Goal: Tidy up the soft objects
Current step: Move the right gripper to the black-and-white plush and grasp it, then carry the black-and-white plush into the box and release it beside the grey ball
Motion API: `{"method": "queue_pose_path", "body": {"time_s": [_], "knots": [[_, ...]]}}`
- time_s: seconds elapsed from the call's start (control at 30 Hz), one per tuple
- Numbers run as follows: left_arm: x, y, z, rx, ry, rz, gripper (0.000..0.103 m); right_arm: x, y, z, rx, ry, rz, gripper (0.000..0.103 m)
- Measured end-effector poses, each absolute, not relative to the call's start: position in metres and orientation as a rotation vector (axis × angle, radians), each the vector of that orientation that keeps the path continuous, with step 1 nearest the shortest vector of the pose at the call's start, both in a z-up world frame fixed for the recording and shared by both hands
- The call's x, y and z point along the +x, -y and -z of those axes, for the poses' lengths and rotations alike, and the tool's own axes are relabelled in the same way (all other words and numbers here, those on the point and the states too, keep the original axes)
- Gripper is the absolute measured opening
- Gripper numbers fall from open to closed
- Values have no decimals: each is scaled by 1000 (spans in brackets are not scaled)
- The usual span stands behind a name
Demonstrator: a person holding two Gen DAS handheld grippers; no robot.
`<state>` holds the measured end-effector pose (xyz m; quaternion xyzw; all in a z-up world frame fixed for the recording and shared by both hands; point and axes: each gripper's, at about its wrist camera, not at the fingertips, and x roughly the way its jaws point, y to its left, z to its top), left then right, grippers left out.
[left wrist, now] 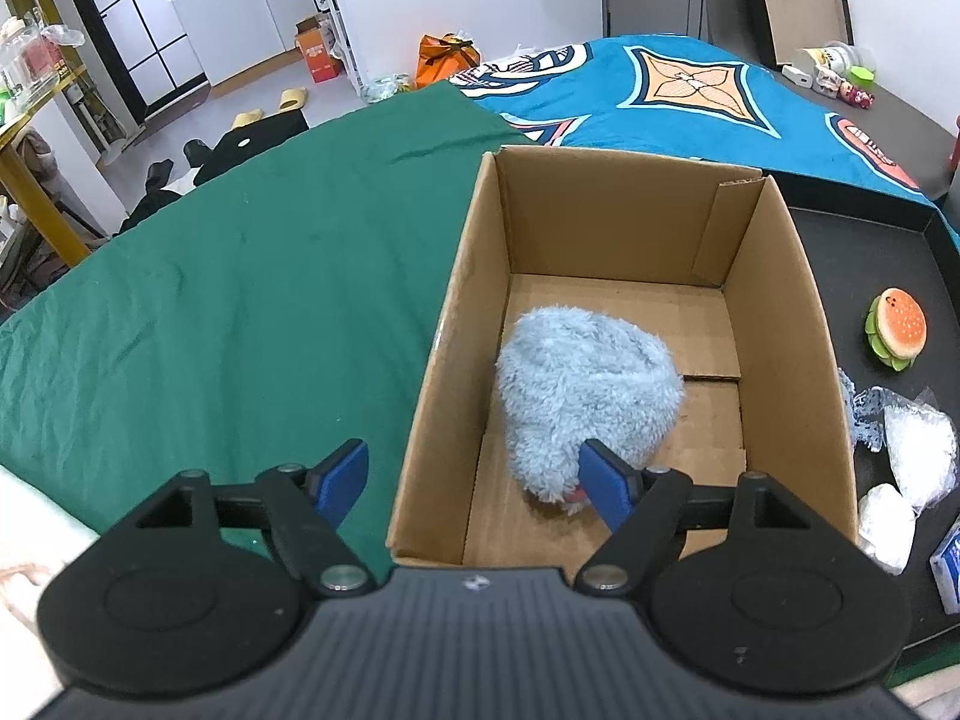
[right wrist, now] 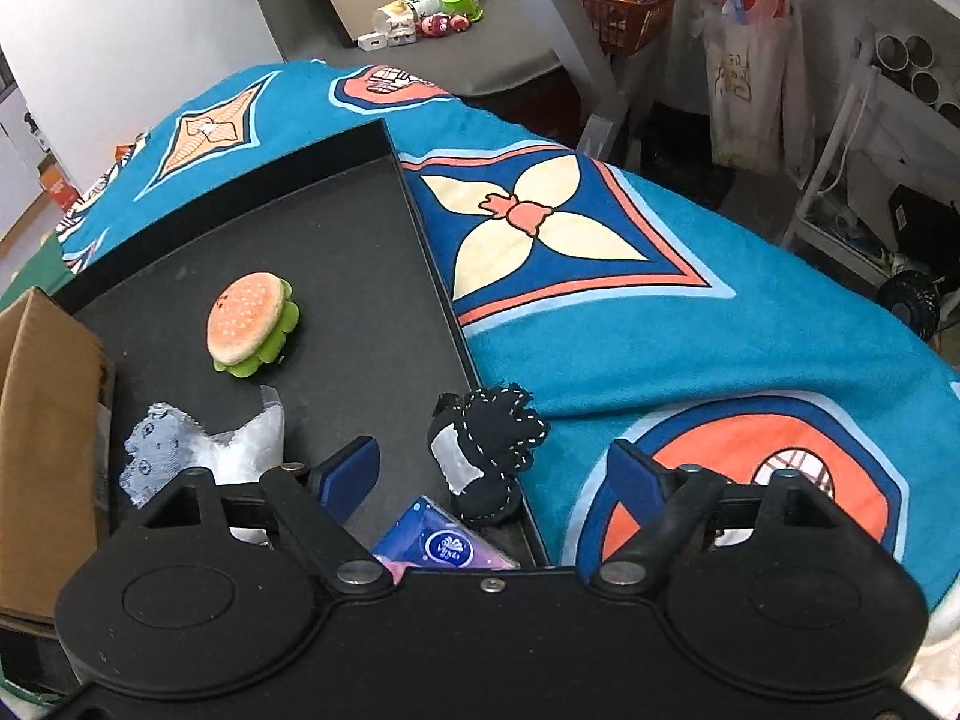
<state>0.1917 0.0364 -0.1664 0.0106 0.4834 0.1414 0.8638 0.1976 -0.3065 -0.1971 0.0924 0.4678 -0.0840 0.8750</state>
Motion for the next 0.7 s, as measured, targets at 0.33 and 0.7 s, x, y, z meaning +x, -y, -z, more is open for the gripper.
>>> {"method": "queue_pose_path", "body": {"time_s": [0.33, 0.7], "knots": [[191, -39, 166, 18, -1016, -298, 77, 203, 310, 205, 227, -983, 179, 18], [187, -41, 164, 12, -1008, -301, 77, 191, 302, 179, 215, -897, 152, 13]]}}
